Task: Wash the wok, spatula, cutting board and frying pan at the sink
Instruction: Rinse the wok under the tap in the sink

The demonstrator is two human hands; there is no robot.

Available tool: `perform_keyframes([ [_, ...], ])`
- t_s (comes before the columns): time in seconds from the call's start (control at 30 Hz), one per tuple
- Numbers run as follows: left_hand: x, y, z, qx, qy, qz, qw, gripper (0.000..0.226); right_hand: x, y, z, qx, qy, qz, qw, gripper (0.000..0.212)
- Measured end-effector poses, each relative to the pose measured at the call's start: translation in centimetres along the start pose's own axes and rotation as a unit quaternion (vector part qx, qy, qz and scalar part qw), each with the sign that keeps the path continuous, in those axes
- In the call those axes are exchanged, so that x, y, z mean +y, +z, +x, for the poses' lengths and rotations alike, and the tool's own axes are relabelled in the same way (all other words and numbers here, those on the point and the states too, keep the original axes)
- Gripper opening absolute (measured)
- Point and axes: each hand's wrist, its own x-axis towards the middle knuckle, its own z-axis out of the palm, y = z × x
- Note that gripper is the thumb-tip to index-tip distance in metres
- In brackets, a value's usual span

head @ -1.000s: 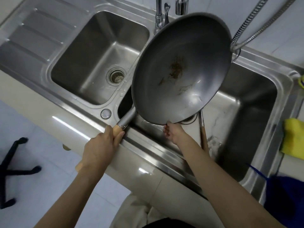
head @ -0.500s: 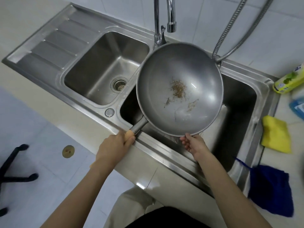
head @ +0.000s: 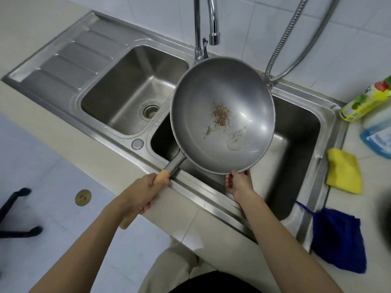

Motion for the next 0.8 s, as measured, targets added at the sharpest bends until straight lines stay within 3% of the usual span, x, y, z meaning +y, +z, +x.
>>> perform_keyframes([
  [0.33,-1.0,1.3,1.8,0.124,0.006,0.124,0.984,0.046,-0.1,3.6,3.7,-0.05,0.005,-0.179,0.983,0.033],
  [0.53,-1.2,2.5,1.7,0.189,0.019,0.166,0.968,0.044,0.1,5.5,5.1,-0.063,0.01,-0.187,0.98,0.029],
  [0.67,-1.0,2.6,1.5,0.196,0.017,0.171,0.966,0.041,-0.7,4.9,5.5,-0.099,0.04,-0.18,0.978,0.032],
  [0.8,-1.0,1.6,2.0,0.148,0.001,0.168,0.975,0.046,-1.4,1.6,4.5,-0.114,0.065,-0.167,0.977,0.027],
])
